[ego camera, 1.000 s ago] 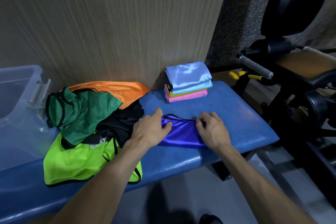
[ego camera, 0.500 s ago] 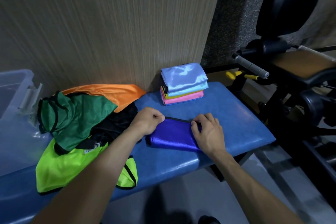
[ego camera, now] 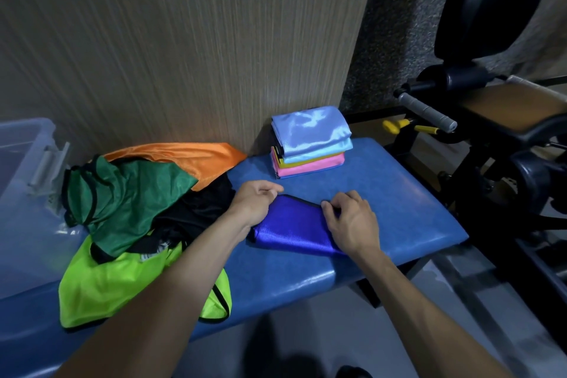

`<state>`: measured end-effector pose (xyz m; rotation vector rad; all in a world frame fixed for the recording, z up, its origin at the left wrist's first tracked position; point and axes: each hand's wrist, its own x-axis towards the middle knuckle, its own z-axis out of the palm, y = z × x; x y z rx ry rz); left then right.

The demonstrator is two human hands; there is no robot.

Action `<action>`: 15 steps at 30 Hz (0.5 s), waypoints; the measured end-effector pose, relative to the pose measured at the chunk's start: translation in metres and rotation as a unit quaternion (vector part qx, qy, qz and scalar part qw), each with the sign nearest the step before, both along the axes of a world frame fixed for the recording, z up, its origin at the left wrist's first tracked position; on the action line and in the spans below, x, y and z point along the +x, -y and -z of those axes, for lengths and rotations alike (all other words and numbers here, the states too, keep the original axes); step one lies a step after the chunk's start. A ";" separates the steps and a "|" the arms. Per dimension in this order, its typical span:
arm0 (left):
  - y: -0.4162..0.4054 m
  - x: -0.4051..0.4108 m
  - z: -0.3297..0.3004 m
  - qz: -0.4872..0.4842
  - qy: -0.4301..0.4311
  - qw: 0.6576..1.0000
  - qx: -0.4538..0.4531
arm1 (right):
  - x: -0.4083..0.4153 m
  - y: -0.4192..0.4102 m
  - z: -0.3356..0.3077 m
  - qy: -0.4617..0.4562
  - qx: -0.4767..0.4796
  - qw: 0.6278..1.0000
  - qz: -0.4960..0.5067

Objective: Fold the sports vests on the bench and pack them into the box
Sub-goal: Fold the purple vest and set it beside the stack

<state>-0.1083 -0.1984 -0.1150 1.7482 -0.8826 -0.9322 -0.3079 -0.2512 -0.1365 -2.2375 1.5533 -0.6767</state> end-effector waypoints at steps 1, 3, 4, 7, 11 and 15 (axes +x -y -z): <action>0.001 -0.003 0.002 0.001 0.024 1.000 0.005 | 0.001 0.001 -0.001 -0.007 0.009 1.000 0.001; 0.002 -0.007 0.005 0.008 0.137 0.990 0.043 | 0.002 0.003 -0.006 -0.020 0.034 0.999 0.004; 0.001 -0.008 0.007 0.012 0.224 0.972 0.068 | 0.003 0.004 -0.008 -0.028 0.049 0.998 0.007; -0.009 -0.011 0.005 0.010 0.450 0.893 0.029 | 0.007 0.005 -0.015 -0.042 0.084 0.995 0.020; -0.024 -0.015 0.008 0.181 0.540 0.814 -0.115 | 0.012 0.005 -0.026 -0.088 0.112 0.989 0.043; -0.039 -0.012 0.028 0.206 0.486 0.847 -0.063 | 0.010 0.010 -0.037 -0.190 0.180 0.962 0.071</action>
